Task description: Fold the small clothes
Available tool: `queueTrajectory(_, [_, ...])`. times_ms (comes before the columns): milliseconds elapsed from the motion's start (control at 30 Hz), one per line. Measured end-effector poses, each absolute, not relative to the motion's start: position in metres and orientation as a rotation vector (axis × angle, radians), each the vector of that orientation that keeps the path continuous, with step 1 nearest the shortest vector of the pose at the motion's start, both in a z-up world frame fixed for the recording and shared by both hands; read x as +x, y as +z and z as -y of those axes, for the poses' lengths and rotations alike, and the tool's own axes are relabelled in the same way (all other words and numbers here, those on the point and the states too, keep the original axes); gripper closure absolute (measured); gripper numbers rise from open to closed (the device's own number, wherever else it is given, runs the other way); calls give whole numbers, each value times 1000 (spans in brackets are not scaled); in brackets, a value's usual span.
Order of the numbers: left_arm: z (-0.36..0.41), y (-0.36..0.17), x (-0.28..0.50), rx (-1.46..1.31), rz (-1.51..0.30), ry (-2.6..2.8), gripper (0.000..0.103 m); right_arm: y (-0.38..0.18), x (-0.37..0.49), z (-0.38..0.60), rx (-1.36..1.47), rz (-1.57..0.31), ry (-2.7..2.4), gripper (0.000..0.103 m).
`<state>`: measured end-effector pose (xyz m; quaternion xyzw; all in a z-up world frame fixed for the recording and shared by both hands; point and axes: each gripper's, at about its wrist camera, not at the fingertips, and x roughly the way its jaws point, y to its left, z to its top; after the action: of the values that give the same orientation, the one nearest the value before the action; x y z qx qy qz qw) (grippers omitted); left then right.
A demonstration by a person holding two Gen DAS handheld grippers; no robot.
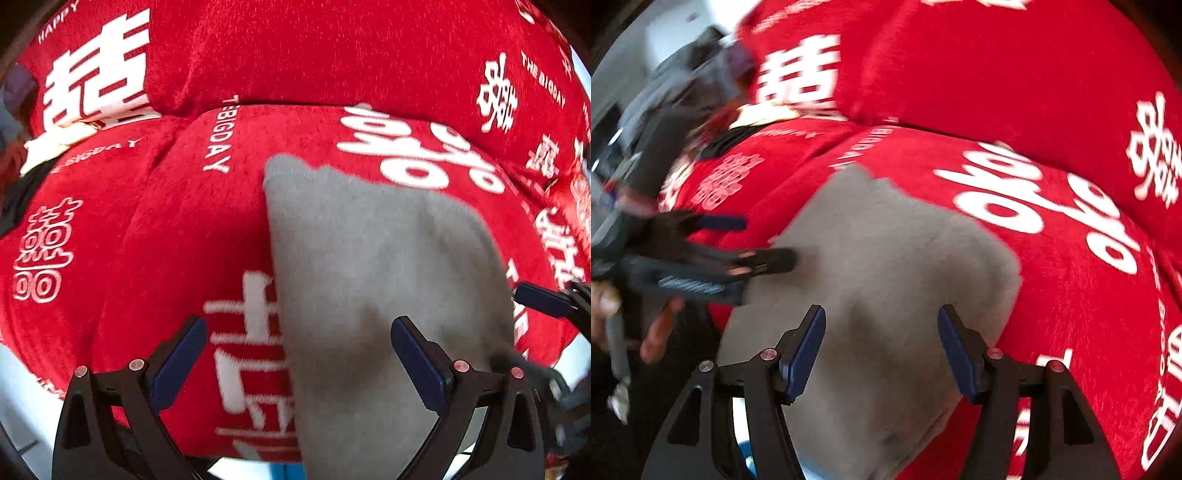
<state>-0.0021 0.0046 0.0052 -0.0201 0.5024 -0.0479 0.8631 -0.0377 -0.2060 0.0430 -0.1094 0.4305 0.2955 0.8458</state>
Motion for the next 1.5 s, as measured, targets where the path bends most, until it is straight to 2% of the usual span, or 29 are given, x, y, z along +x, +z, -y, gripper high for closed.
queueTrajectory(233, [-15, -5, -32, -79, -1084, -93, 2, 15, -91, 190, -411, -889, 724, 36])
queueTrajectory(367, [-13, -8, -41, -53, -1077, -94, 2, -6, -77, 207, -338, -939, 712, 37])
queueTrajectory(667, [10, 5, -66, 6, -1050, -185, 2, 16, -72, 236, -254, -905, 746, 36])
queueTrajectory(833, [35, -28, -60, 110, -1141, -152, 2, 15, -59, 240, -330, -883, 653, 36])
queueTrajectory(967, [23, -46, -57, 42, -1214, -156, 2, -6, -46, 242, -434, -911, 500, 35])
queueTrajectory(1267, [23, 8, -57, -30, -1074, -193, 2, 16, -55, 241, -396, -846, 507, 35])
queueTrajectory(1500, [27, 4, -19, -57, -1066, -115, 2, 26, -52, 219, -334, -837, 597, 35])
